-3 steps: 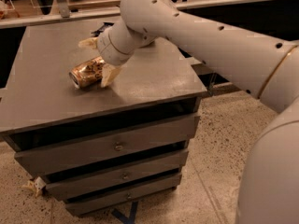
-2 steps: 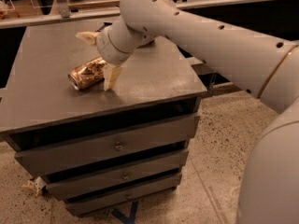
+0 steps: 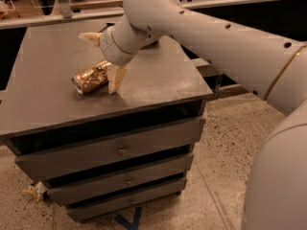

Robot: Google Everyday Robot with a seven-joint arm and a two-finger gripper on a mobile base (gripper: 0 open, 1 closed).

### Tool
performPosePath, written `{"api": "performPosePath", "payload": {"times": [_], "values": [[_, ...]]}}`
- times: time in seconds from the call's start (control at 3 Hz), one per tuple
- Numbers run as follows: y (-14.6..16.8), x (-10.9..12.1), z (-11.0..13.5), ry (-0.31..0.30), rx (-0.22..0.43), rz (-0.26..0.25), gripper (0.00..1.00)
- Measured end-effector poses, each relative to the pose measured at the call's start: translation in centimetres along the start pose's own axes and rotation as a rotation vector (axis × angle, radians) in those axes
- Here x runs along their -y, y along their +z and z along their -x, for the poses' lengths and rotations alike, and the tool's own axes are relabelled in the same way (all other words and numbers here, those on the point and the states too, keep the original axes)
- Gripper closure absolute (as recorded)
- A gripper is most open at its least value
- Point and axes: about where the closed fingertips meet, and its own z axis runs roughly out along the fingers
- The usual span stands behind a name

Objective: Knock orange can over

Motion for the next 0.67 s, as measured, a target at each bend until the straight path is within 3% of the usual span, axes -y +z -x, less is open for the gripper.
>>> {"api": "performPosePath", "payload": {"times": [0.33,0.67], "values": [[-1.3,0.7,-0.7,0.059,-0.036,-0.052,0.00],[-3.6,2.5,-1.0,0.131,-0.066,-0.144,0.00]]}}
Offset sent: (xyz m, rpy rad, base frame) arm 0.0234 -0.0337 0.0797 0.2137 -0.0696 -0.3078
